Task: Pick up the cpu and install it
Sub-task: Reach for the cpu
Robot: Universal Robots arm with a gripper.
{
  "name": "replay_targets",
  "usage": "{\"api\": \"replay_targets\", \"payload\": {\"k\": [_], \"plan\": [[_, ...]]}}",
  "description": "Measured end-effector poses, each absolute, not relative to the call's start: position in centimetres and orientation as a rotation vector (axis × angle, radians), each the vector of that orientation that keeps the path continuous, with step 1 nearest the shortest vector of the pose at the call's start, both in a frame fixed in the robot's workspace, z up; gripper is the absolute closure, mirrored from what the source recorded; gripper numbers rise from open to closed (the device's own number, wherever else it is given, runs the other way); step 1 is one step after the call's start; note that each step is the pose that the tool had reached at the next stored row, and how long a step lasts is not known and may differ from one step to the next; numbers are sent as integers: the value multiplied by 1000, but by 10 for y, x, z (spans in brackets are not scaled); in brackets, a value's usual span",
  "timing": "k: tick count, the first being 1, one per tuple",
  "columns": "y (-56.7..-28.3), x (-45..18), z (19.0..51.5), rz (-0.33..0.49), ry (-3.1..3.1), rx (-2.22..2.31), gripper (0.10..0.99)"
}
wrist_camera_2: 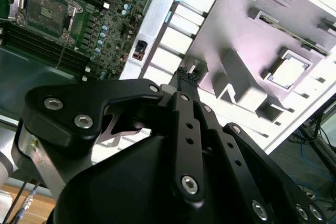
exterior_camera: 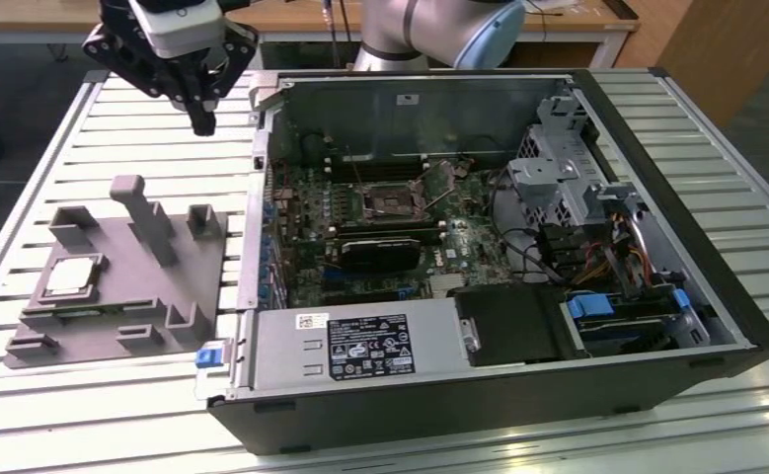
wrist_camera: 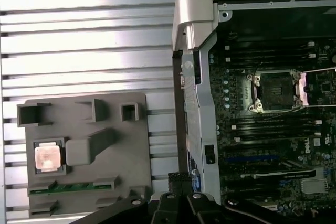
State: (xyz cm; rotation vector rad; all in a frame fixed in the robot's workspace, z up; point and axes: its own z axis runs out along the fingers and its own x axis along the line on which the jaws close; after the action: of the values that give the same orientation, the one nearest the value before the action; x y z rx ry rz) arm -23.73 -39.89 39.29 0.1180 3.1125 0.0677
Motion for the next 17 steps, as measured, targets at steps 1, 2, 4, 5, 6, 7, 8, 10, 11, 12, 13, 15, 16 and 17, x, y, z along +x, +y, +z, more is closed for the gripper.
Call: {"api": "replay_targets", "payload": {"k": [1,2,4,5,6,7,8,10,11,12,13,15,16,17], "plan": [[-399,-238,393,68,3112,118,980],[-399,-239,393,68,3112,118,980],[-399,-242,393,68,3112,118,980],[-399,-242,393,68,3112,118,980],[-399,-243,393,68,3112,118,980],[-399,-244,393,68,3112,118,980],[-399,-245,393,68,3112,118,980],[-399,-247,393,68,3112,118,980],[-399,-248,393,68,3112,118,980],[-399,-249,393,68,3112,118,980],[-399,-250,393,68,3112,118,980],[-399,-251,393,68,3112,118,980],[-399,-252,393,68,3112,118,980],[-399,-253,393,68,3113,118,980]]}}
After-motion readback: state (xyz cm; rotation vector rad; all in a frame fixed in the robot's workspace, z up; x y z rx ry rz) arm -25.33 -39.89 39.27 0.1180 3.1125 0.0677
